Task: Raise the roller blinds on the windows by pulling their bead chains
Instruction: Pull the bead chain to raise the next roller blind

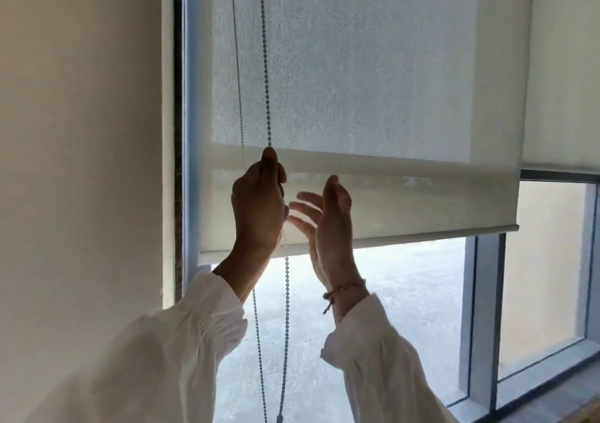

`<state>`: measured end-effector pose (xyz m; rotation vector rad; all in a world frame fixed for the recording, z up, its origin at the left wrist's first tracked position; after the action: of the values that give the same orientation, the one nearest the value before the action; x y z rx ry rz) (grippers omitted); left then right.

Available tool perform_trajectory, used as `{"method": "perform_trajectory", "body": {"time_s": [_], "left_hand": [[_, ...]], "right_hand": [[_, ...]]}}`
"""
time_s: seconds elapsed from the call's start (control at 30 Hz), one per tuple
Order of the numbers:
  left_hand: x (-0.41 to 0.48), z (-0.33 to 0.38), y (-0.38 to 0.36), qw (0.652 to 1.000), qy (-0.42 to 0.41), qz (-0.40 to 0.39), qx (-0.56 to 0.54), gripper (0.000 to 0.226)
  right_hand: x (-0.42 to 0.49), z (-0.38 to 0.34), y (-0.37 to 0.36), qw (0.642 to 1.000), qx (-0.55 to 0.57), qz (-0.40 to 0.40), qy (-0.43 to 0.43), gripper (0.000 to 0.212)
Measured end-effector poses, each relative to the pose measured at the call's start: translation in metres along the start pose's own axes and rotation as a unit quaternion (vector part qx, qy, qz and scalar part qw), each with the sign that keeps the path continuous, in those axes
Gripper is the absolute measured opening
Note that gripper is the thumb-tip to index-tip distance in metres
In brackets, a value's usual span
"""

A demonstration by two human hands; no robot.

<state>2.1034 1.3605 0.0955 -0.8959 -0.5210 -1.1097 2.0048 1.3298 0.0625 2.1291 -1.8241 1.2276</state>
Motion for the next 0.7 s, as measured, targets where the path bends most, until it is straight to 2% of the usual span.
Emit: {"method": "perform_trajectory", "body": {"time_s": [0.13, 0.3, 0.4, 0.47, 0.57, 0.7], "left_hand": [[-0.034, -0.019, 0.009, 1.0, 0.0, -0.03, 0.002, 0.041], [-0.08, -0.05, 0.021, 0.998, 0.002, -0.033, 0.058, 0.045], [-0.103, -0.063, 0.03, 0.995, -0.002, -0.027, 0.097, 0.042], [-0.109, -0.067, 0.03, 0.995, 0.006, -0.036, 0.093, 0.04], [-0.103, -0.07, 0.025, 0.995, 0.054, -0.061, 0.065, 0.046], [-0.069, -0.072, 0.034, 0.986, 0.153, -0.045, 0.051, 0.052]], "right_hand": [[0.015, -0.032, -0.016, 0.998, 0.05, -0.041, 0.009, 0.049], [0.015, -0.04, -0.042, 0.993, 0.044, -0.107, -0.033, 0.044], [0.017, -0.048, -0.053, 0.992, 0.004, -0.113, -0.056, 0.031], [0.02, -0.05, -0.056, 0.996, -0.06, -0.06, -0.016, 0.038], [0.019, -0.052, -0.055, 0.983, -0.117, 0.028, 0.136, 0.054], [0.017, -0.052, -0.051, 0.971, -0.129, 0.045, 0.195, 0.052]]}}
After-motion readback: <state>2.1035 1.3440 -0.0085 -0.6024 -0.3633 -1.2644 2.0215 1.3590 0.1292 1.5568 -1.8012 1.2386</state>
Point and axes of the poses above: each hand's wrist, its own x-axis towards the middle knuckle, its own y-axis out of the back of the hand, z = x × y, the point moved 5 cm from there along x, towards the middle knuckle, and after that the axes turned 2 degrees about -y, right-handed, at the moved point
